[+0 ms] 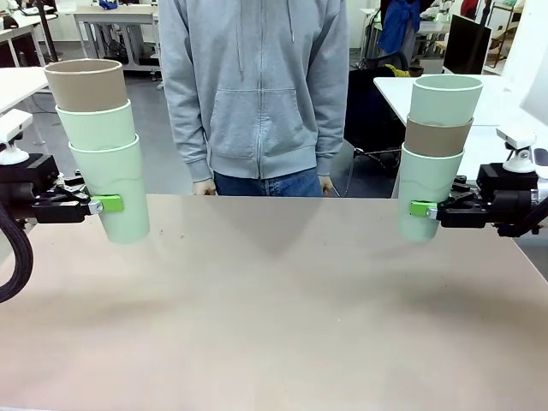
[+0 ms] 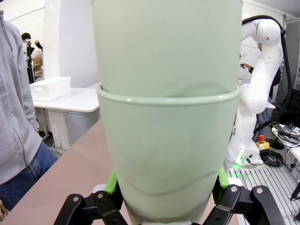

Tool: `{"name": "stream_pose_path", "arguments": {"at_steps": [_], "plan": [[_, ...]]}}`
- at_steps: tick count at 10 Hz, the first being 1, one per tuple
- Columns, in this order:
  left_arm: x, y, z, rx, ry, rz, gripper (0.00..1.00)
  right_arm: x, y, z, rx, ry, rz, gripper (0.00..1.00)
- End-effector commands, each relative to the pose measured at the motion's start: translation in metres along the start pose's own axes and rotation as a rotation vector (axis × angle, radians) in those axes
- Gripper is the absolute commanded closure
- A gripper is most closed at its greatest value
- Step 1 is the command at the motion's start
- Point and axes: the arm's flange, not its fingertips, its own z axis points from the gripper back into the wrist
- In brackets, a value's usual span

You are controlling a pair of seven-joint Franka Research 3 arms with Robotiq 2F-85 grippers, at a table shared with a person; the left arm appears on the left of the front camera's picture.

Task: Stack the cups and store them in the basket.
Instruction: Place the stack of Reusable plastic cups into the Pantry Basket.

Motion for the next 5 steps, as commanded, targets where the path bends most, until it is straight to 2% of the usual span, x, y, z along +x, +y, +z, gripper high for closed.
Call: {"name": "stream_pose_path", "arguments": {"at_steps": [1,5], "plan": [[0.0039,-0.0015,0.0015,-0.003,-0.012,-0.008,0.14,0.0032,0.0004,0.0004,-0.004,-0.004,0.007,0.15],[0.0039,-0.0015,0.0015,-0.003,-0.012,-0.008,0.14,0.0032,0.0004,0.0004,-0.004,-0.004,0.007,0.15]]}}
